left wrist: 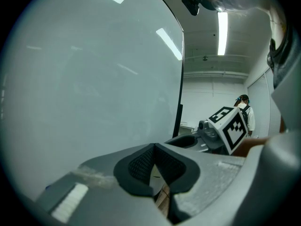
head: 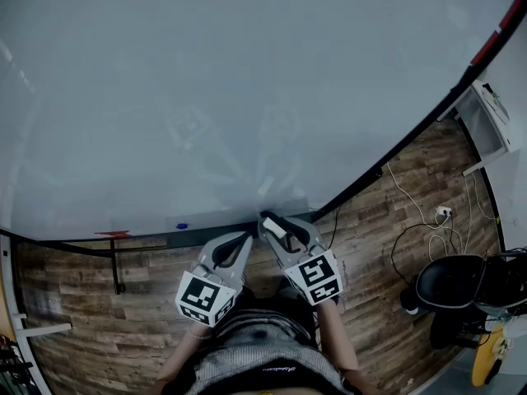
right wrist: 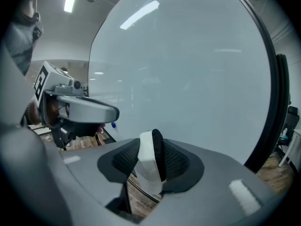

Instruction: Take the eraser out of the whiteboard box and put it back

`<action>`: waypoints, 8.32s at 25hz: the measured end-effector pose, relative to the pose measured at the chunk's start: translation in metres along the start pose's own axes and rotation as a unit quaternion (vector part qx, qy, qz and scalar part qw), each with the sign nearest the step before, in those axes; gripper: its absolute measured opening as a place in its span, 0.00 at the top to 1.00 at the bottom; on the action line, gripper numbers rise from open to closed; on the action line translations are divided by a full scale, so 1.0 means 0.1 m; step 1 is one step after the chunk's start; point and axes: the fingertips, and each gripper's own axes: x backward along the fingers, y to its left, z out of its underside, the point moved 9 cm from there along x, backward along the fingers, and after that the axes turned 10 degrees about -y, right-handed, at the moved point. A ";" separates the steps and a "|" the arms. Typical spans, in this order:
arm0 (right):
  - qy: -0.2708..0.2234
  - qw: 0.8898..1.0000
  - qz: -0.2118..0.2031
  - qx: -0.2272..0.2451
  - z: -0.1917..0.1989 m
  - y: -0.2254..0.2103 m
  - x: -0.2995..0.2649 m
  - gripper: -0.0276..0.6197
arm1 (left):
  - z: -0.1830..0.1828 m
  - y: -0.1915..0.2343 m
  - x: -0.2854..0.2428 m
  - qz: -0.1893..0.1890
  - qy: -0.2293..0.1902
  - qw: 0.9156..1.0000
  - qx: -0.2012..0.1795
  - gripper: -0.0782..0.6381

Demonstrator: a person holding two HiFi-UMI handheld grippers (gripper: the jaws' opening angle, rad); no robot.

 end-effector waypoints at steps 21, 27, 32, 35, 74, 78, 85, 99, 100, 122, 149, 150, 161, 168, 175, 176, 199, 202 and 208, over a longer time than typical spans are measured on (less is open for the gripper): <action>-0.012 1.000 -0.004 -0.012 -0.61 0.06 0.30 0.72 | -0.08 -0.07 -0.02 0.011 -0.010 1.000 0.001 0.89; -0.015 1.000 -0.016 -0.008 -0.72 0.08 0.31 0.72 | -0.10 -0.06 -0.03 0.013 -0.010 1.000 0.003 0.89; -0.022 1.000 -0.019 -0.009 -0.75 0.08 0.33 0.72 | -0.10 -0.07 -0.01 0.010 -0.014 1.000 0.012 0.89; -0.024 0.999 -0.022 -0.008 -0.76 0.08 0.32 0.72 | -0.12 -0.06 0.00 0.007 -0.016 1.000 0.010 0.89; -0.027 0.999 -0.021 -0.006 -0.83 0.10 0.38 0.72 | -0.10 -0.08 0.05 0.010 -0.005 1.000 0.009 0.89; -0.028 0.999 -0.021 -0.005 -0.86 0.10 0.39 0.72 | -0.10 -0.07 0.04 0.013 -0.004 1.000 0.007 0.89; -0.024 0.999 -0.021 -0.002 -0.84 0.10 0.39 0.72 | -0.09 -0.07 0.04 0.011 -0.004 1.000 0.007 0.89; -0.009 1.000 -0.024 0.003 -0.74 0.07 0.32 0.72 | -0.07 -0.05 0.03 0.010 -0.001 1.000 0.009 0.89; -0.009 1.000 -0.024 0.004 -0.74 0.07 0.32 0.72 | -0.06 -0.04 0.03 0.010 0.000 1.000 0.010 0.89; 0.029 0.999 -0.037 0.003 -0.31 -0.04 0.09 0.72 | -0.02 -0.03 0.07 -0.004 0.014 1.000 0.012 0.89; 0.059 0.998 -0.037 -0.004 0.15 -0.07 -0.14 0.72 | 0.05 0.07 0.13 -0.020 0.018 0.999 0.022 0.89; 0.061 0.997 -0.037 -0.006 0.18 -0.07 -0.15 0.72 | 0.06 0.07 0.13 -0.020 0.018 0.999 0.023 0.89; 0.061 0.997 -0.032 -0.018 0.33 -0.12 -0.20 0.72 | 0.06 0.07 0.08 -0.015 0.020 0.999 0.023 0.89; 0.041 0.998 -0.025 -0.040 0.35 -0.14 -0.18 0.72 | 0.05 0.09 0.07 -0.011 0.019 0.999 0.024 0.89; 0.042 0.998 -0.025 -0.041 0.32 -0.15 -0.19 0.72 | 0.03 0.09 0.04 -0.009 0.019 0.999 0.025 0.89; 0.042 0.998 -0.025 -0.041 0.32 -0.14 -0.18 0.72 | 0.03 0.09 0.05 -0.008 0.019 0.999 0.025 0.89; 0.037 0.998 -0.024 -0.045 0.34 -0.15 -0.19 0.71 | 0.02 0.10 0.03 -0.004 0.017 1.000 0.023 0.89; 0.037 0.998 -0.023 -0.045 0.34 -0.15 -0.20 0.71 | 0.01 0.10 0.02 -0.005 0.015 1.000 0.022 0.89; 0.040 0.998 -0.020 -0.044 0.33 -0.15 -0.19 0.71 | 0.01 0.10 0.04 -0.006 0.013 1.000 0.027 0.89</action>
